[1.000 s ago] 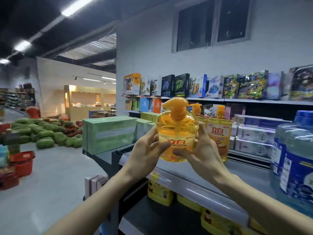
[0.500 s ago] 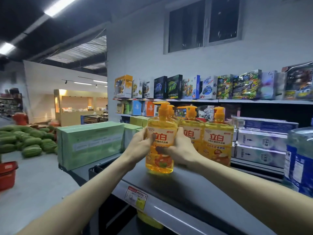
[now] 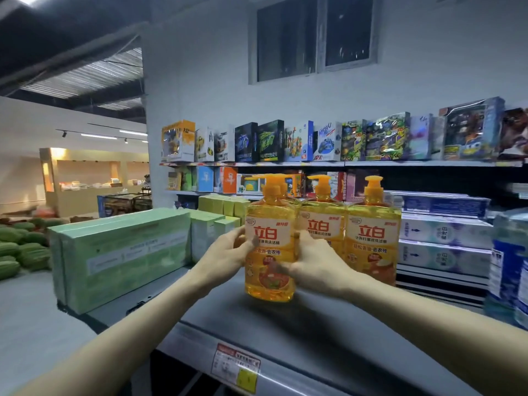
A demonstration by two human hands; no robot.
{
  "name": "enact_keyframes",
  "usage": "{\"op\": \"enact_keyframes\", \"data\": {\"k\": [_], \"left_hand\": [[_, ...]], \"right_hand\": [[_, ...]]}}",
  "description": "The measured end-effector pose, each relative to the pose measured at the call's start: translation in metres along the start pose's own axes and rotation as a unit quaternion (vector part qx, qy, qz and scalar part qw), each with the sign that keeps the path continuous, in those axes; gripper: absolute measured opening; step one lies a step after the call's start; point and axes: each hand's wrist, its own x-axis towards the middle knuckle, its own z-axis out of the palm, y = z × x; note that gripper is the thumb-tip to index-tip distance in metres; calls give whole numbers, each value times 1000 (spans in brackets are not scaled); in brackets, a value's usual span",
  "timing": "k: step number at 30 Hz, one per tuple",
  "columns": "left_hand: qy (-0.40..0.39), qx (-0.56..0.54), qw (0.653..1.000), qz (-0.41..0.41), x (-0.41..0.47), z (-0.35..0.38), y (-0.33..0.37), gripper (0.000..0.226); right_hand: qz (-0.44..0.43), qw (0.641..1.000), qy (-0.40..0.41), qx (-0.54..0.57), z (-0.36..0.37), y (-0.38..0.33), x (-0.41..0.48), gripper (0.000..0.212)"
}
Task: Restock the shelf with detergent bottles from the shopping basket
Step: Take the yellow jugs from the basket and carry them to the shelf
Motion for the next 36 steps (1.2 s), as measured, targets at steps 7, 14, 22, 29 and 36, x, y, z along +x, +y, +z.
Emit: {"op": "enact_keyframes", "data": {"k": [7, 14, 22, 29, 36], "left_hand": [[-82, 131, 988, -10, -8, -9, -16, 39], [-70, 52, 995, -46, 10, -10, -22, 23], [-76, 46, 995, -47, 20, -7, -19, 22], [-102, 109, 989, -3, 15, -13, -24, 52], [-116, 136, 984, -16, 10, -22, -27, 43]], "right_hand": [[35, 998, 24, -47, 18, 8, -3, 54], [46, 995, 50, -69, 36, 4, 14, 54], [84, 989, 53, -111, 41, -1, 19, 55], [123, 975, 61, -176, 49, -11, 11, 63], [154, 938, 17, -309, 55, -26, -9, 55]]}}
